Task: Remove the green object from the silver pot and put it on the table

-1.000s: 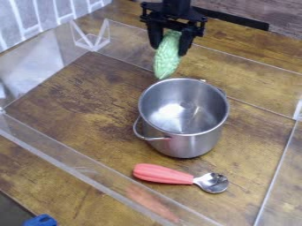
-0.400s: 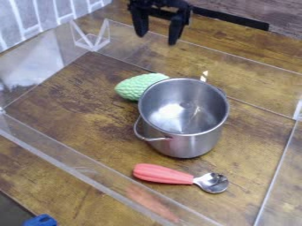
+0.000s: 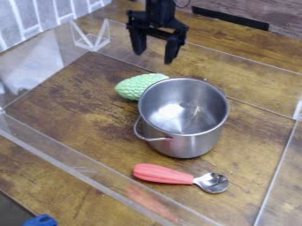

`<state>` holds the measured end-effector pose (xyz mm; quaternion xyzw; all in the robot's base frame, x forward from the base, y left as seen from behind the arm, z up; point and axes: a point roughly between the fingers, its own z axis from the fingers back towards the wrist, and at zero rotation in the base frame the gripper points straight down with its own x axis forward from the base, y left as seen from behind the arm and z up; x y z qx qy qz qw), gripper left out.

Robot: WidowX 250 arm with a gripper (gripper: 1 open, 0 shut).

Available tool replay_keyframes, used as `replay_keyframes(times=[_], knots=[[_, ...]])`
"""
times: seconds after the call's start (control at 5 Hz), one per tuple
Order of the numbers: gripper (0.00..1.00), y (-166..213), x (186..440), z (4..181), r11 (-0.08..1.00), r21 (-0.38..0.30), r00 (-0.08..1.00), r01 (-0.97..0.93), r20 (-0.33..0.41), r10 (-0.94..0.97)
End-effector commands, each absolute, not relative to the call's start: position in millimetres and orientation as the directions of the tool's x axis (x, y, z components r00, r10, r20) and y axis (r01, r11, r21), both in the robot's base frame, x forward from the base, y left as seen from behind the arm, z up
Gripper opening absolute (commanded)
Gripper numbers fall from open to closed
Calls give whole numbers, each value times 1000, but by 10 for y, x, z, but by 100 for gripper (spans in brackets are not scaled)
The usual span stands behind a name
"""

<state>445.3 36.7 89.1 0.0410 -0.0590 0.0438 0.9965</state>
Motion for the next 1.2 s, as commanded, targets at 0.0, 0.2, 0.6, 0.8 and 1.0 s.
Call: replay_keyframes(times=[0.0, 0.2, 0.6, 0.8, 1.0], knots=[[100, 510, 4413, 931, 988, 78, 982, -133, 144, 121], [100, 585, 4382, 828, 991, 78, 987, -109, 126, 98], [100, 640, 4320, 602, 995, 78, 995, -61, 81, 55], [100, 626, 4288, 474, 996, 77, 998, -34, 63, 29], [0, 623, 4281, 473, 997, 76, 998, 11, 53, -15]])
